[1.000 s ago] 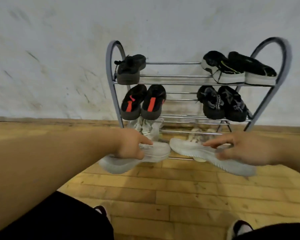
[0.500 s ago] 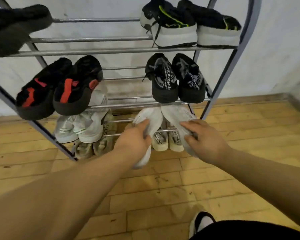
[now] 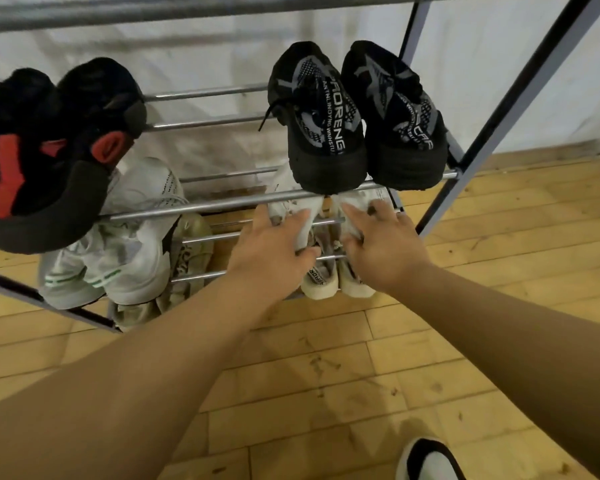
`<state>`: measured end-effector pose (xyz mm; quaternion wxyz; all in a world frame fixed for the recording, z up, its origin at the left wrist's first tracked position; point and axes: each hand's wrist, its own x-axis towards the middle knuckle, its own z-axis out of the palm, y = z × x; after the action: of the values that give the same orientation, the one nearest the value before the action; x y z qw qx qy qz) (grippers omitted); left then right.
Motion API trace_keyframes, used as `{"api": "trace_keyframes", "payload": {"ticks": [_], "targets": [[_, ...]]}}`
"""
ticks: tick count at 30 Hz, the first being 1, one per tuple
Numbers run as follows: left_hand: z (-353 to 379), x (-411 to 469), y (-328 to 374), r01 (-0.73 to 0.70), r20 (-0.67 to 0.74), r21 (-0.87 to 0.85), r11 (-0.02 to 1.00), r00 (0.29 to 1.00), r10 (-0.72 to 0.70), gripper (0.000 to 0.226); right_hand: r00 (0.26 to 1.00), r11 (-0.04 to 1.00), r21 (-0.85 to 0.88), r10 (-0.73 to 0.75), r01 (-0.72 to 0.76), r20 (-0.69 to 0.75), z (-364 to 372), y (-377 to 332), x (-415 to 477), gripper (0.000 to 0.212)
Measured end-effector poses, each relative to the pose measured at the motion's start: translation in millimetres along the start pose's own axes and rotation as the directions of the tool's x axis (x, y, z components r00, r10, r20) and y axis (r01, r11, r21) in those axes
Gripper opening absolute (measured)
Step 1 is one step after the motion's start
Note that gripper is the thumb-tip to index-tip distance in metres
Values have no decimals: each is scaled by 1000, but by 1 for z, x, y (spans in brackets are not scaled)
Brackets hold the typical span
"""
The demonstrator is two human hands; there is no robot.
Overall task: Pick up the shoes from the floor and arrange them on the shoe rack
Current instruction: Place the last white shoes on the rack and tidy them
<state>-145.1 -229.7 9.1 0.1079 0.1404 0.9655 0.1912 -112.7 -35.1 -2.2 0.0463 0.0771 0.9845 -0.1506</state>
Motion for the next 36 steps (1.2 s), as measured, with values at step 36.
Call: {"api": "trace_keyframes", "payload": {"ticks": [36], "targets": [[38,-2,12,-127,-53,-195,973,992,118,80,958,991,48,-104,122,-268,15,26,-36,60]]}}
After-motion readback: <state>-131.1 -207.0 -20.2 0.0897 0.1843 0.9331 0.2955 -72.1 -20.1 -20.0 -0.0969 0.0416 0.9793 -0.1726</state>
